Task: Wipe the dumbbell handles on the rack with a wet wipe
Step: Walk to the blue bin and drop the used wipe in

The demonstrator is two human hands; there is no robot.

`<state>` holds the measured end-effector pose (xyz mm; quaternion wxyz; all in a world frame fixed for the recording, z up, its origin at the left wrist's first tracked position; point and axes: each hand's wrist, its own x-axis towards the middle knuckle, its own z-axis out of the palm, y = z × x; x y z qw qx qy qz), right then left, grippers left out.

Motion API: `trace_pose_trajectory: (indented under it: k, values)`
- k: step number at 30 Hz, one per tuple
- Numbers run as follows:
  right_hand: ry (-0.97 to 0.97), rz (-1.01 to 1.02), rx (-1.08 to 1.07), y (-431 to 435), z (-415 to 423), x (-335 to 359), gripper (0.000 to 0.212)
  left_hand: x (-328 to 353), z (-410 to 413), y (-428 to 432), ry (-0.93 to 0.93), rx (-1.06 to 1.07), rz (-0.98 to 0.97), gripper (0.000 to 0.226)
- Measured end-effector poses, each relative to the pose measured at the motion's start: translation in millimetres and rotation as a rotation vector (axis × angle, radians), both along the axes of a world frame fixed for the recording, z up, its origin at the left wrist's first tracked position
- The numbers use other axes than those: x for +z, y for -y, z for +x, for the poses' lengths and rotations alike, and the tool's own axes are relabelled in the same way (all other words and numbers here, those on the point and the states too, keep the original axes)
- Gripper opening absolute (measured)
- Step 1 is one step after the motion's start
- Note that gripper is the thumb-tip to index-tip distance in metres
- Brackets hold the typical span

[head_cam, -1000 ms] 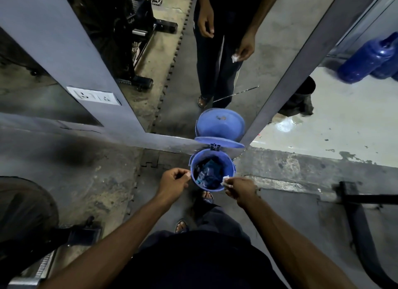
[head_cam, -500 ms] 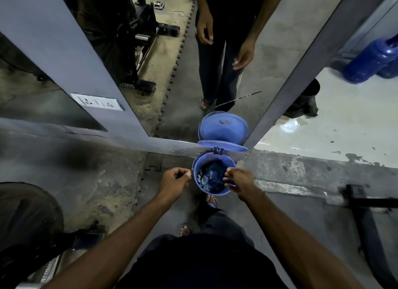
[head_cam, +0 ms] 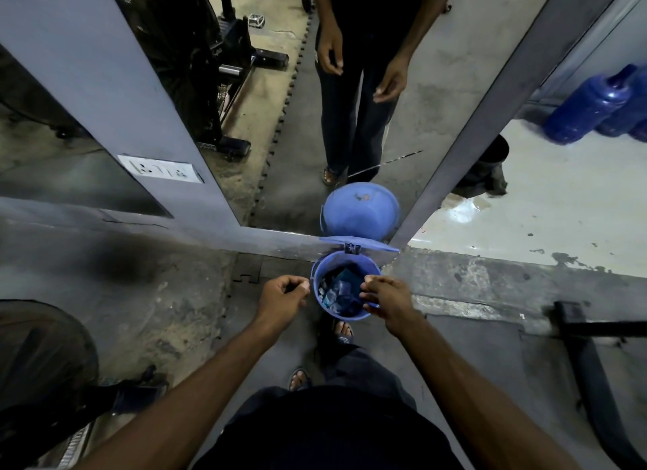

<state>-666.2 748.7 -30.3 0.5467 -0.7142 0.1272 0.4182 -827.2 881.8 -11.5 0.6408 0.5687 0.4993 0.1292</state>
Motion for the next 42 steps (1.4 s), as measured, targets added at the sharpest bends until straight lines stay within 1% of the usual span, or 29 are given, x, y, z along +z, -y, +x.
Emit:
trace_pose_trajectory:
  k: [5, 21, 28, 29, 31, 33, 35, 37, 38, 40, 42]
  values:
    - [0.012, 0.016, -0.016, 6.3, -8.0, 1.4, 0.005, -0.1, -8.7, 5.1, -0.023, -0.015, 0.008, 0.006]
    - [0.033, 0.047, -0.046, 19.9, -33.1, 8.1, 0.007, 2.4, -30.9, 16.1, -0.031, -0.043, 0.018, 0.007]
    - [0.024, 0.036, -0.047, 33.2, -32.2, 0.5, 0.006, -2.4, -31.0, 22.6, -0.053, -0.093, 0.016, 0.008]
    - [0.034, 0.033, -0.048, 35.2, -32.1, -0.7, 0.005, -2.5, -30.0, 24.0, -0.053, -0.096, 0.015, 0.008]
    - [0.120, 0.001, -0.018, 37.4, -27.8, -6.9, 0.007, -3.3, -25.7, 27.0, -0.051, -0.095, 0.005, 0.007]
    - [0.214, -0.040, 0.066, 34.5, -19.8, -18.0, 0.011, -5.7, -19.0, 29.5, -0.048, -0.099, -0.002, 0.010]
    - [0.263, -0.086, 0.181, 26.7, -11.4, -33.4, 0.024, -12.7, -10.7, 31.5, -0.049, -0.093, -0.013, 0.016]
    - [0.286, -0.131, 0.289, 18.8, -1.0, -51.6, 0.035, -23.5, -1.7, 33.0, -0.068, -0.071, -0.024, 0.017]
    - [0.330, -0.155, 0.367, 15.1, 4.6, -59.7, 0.040, -29.6, 2.3, 32.7, -0.083, -0.062, -0.029, 0.017]
    - [0.460, -0.237, 0.621, 6.0, 20.7, -92.7, 0.050, -55.9, 13.6, 32.6, -0.109, -0.054, -0.039, 0.016]
    - [0.567, -0.348, 0.905, 1.3, 27.9, -121.0, 0.068, -70.1, 17.2, 33.3, -0.117, -0.046, -0.053, 0.016]
